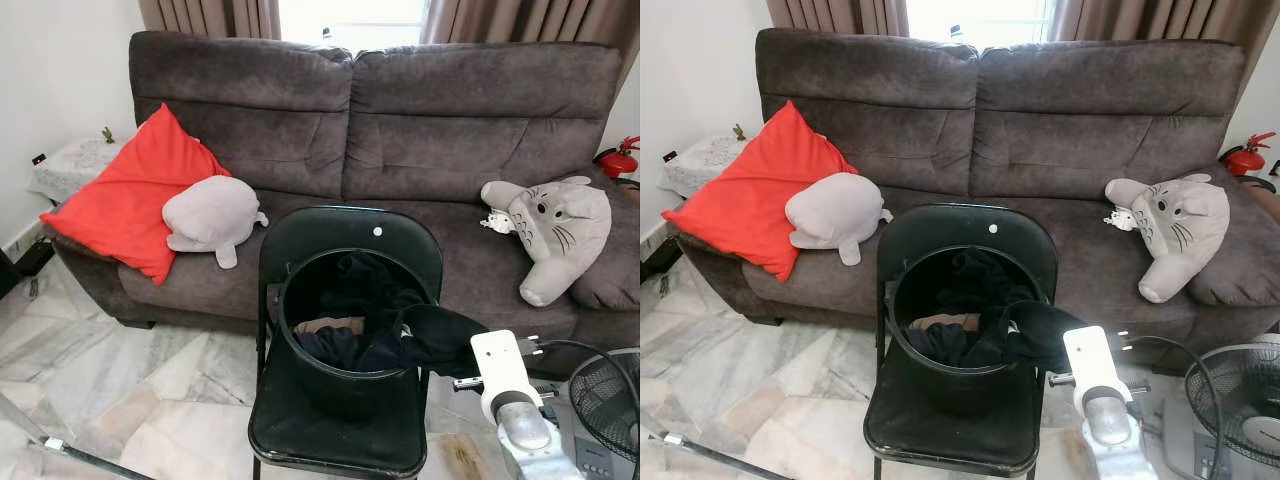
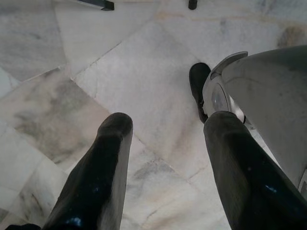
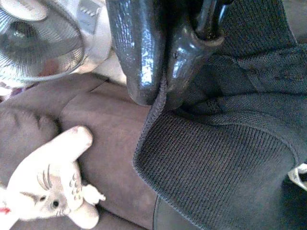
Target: Hang hanger
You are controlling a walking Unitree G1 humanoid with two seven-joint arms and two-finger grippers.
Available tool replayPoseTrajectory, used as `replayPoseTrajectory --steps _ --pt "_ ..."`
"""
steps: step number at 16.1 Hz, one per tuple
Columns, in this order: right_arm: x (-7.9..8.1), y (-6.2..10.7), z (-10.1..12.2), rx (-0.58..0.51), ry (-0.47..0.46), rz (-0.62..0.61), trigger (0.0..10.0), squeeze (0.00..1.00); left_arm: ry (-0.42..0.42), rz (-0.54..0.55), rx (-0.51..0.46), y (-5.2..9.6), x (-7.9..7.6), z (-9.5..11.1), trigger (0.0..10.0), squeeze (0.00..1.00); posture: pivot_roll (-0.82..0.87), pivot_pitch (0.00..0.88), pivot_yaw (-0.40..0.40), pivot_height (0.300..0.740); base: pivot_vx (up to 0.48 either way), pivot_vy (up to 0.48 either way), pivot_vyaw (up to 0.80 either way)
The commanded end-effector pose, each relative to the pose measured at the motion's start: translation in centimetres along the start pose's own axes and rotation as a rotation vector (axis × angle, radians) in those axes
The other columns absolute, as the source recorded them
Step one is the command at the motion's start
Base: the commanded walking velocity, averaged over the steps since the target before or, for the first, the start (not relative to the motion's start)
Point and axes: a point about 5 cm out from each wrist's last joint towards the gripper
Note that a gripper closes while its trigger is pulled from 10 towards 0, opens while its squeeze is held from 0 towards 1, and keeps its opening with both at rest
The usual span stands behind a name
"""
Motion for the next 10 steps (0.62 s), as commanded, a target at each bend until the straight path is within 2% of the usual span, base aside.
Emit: replayPoseTrajectory --steps 1,2,6,7,8,10 --pt "-0.8 0.4 1.4 -0.111 0.048 -0.062 10.0 0.00 -0.012 -0.001 0.015 0.1 0.2 -0.5 10.0 0.00 0.01 0.000 0.036 0.740 0.000 0.000 0.00" --pt "-1.8 1.2 3.3 -0.264 0.061 -0.160 10.0 0.00 -0.014 -0.001 0.016 0.1 0.2 -0.5 10.0 0.00 0.00 0.000 0.037 0.740 0.000 0.000 0.00" --pt "-3.8 2.1 7.0 -0.524 0.349 -0.294 10.0 0.00 -0.016 0.000 0.014 0.1 0.2 -0.4 10.0 0.00 -0.01 0.000 0.037 0.740 0.000 0.000 0.00" --pt "-3.6 1.9 7.5 -0.557 0.391 -0.252 10.0 0.00 -0.016 0.000 0.013 0.1 0.2 -0.4 10.0 0.00 -0.01 0.000 0.036 0.740 0.000 0.000 0.00" --pt "-2.3 1.6 7.0 -0.569 0.507 -0.131 10.0 0.00 -0.015 -0.001 0.013 0.1 0.2 -0.4 10.0 0.00 -0.01 0.000 0.033 0.740 0.000 0.000 0.00" --pt "-0.6 1.2 4.4 -0.484 0.648 0.052 10.0 0.00 -0.014 -0.002 0.012 0.1 0.2 -0.3 10.0 0.00 -0.01 0.000 0.032 0.740 0.000 0.000 0.00"
Point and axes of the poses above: a point about 5 cm out from each wrist's last joint towards the gripper, its own y axis pointing back from the gripper into the wrist, its own z axis along the axis of the wrist's last joint, x = y × z, and after that the axes turned 8 degrees about -y, right-handed
